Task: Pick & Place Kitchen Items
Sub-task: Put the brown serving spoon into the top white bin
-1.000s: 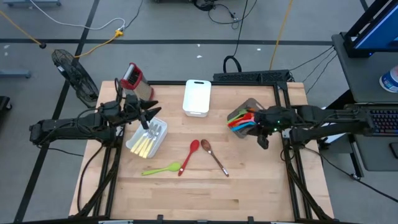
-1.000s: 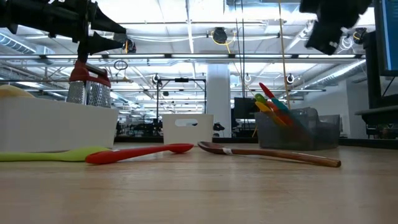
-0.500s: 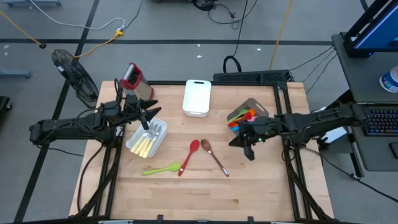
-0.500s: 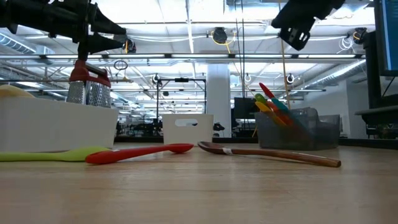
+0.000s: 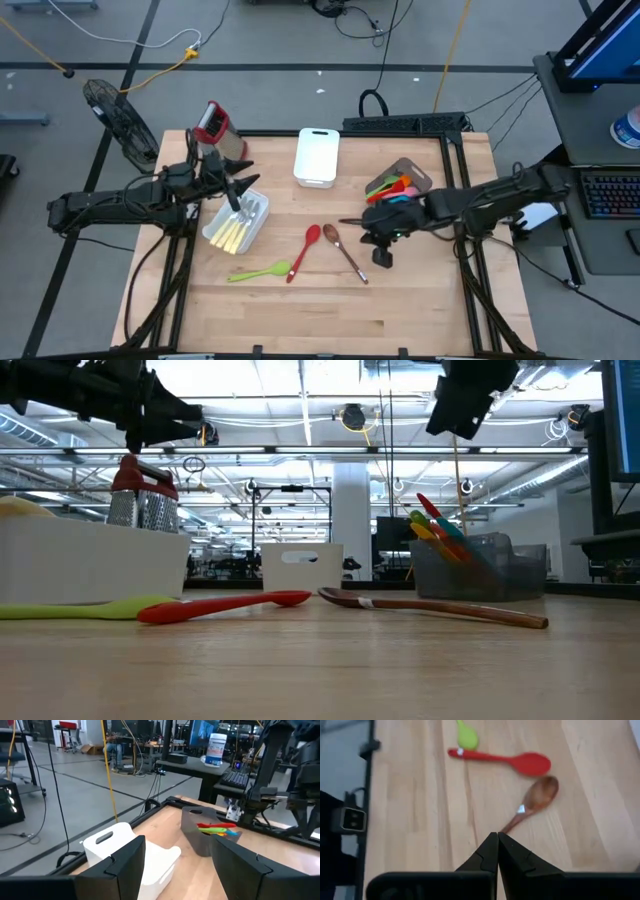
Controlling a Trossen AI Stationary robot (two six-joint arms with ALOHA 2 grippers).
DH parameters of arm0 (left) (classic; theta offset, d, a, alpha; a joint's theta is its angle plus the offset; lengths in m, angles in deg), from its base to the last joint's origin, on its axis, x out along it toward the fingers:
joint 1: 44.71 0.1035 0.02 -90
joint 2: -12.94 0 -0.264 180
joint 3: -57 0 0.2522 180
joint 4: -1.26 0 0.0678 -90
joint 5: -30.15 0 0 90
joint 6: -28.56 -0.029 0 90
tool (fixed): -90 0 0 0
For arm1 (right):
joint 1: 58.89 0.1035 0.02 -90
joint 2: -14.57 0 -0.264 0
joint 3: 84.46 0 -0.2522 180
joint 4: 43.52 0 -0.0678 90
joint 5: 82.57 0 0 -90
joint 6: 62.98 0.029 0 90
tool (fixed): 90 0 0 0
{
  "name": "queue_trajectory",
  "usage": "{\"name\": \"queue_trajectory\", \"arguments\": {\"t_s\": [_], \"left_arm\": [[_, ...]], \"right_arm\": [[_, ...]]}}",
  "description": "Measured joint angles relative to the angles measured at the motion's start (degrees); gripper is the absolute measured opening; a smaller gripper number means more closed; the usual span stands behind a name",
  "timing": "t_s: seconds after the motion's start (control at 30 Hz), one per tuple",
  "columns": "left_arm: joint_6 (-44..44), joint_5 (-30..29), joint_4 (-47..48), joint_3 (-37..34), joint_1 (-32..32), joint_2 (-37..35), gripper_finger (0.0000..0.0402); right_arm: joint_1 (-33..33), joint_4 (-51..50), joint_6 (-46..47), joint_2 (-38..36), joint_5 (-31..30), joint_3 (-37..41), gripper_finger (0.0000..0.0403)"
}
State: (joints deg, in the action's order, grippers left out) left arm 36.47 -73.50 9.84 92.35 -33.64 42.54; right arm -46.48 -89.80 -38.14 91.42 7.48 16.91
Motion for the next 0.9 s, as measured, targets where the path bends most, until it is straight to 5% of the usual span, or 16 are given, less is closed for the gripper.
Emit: {"name": "queue_trajectory", "arguments": {"t_s": [0.23, 0.6, 0.9], "left_arm": [[-0.8, 0.0, 3.2, 0.0, 0.0, 0.0, 0.0228], [-7.7, -0.3, 5.9, 0.0, 0.0, 0.0, 0.0228], [-10.9, -5.9, 5.8, 0.0, 0.0, 0.0, 0.0228]], "right_arm": [[0.2, -5.5, 3.6, 7.9, 1.6, -6.0, 0.0029], [1.6, -5.1, 15.3, 13.3, 4.8, -7.5, 0.0127], [3.5, -1.8, 21.4, 17.8, 8.1, -7.5, 0.017]]}}
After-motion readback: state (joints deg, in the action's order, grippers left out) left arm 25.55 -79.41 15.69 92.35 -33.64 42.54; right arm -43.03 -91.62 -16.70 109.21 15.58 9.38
